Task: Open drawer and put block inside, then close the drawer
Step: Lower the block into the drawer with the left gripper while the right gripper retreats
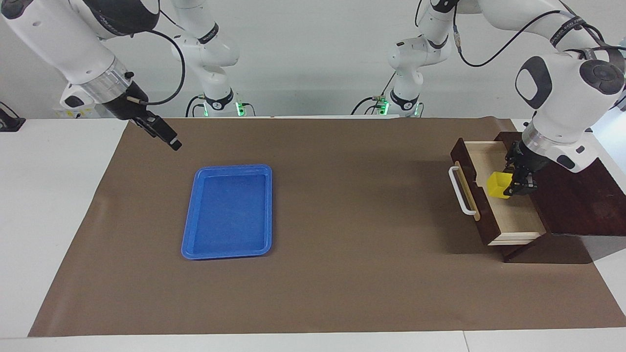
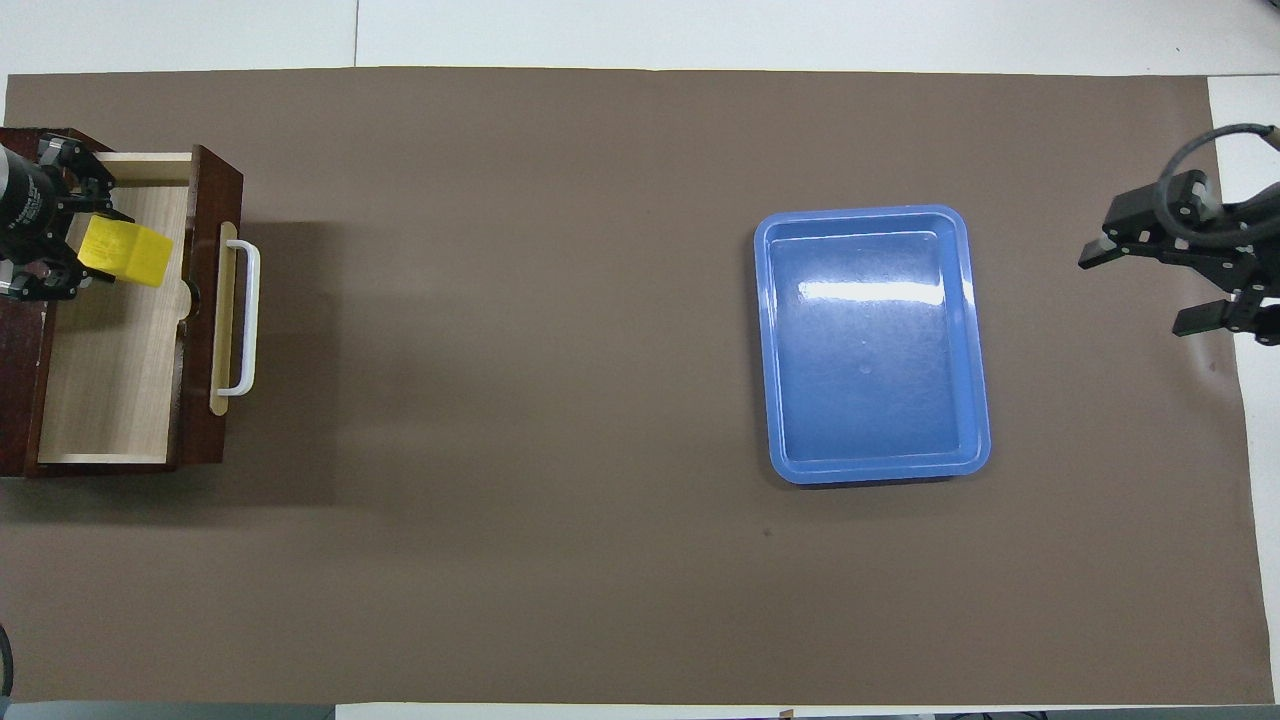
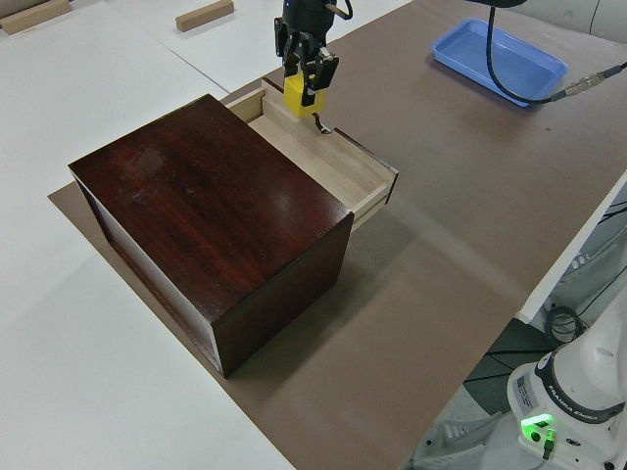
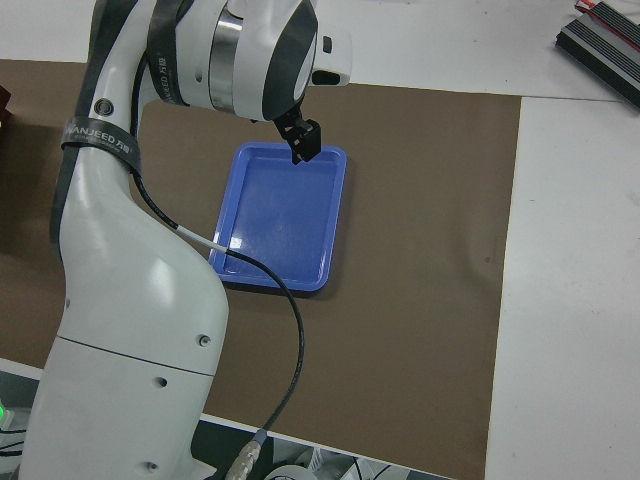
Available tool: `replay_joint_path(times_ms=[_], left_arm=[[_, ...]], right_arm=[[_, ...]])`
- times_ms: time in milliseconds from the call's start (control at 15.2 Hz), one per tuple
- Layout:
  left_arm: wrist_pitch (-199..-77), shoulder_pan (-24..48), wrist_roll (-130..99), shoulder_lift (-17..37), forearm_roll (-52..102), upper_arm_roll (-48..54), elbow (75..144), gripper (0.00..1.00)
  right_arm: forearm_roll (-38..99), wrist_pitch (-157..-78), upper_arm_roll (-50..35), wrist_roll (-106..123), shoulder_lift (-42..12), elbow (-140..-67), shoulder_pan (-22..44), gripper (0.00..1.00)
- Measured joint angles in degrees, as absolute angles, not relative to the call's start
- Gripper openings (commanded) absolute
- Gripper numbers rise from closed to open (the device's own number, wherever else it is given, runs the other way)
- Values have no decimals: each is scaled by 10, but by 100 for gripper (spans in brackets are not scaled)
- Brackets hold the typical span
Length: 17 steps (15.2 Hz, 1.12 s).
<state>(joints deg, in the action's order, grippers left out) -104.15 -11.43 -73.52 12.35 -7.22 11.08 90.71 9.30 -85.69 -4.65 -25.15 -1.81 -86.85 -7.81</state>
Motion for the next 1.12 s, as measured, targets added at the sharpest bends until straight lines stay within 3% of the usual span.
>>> replay_joint_path(times_ms=[328, 656, 1116], left_arm=[[-1108, -155, -737, 111, -72, 111, 970, 0], [-1128, -153, -803, 110, -72, 120, 1005, 0], [-1136, -151, -843, 105, -72, 125, 1031, 0]], right_arm=[[7, -802, -49, -18, 31, -868, -78, 100], [-9, -742, -54, 31, 46, -880, -78, 100], [-40, -799, -54, 31, 35, -917, -82, 100]])
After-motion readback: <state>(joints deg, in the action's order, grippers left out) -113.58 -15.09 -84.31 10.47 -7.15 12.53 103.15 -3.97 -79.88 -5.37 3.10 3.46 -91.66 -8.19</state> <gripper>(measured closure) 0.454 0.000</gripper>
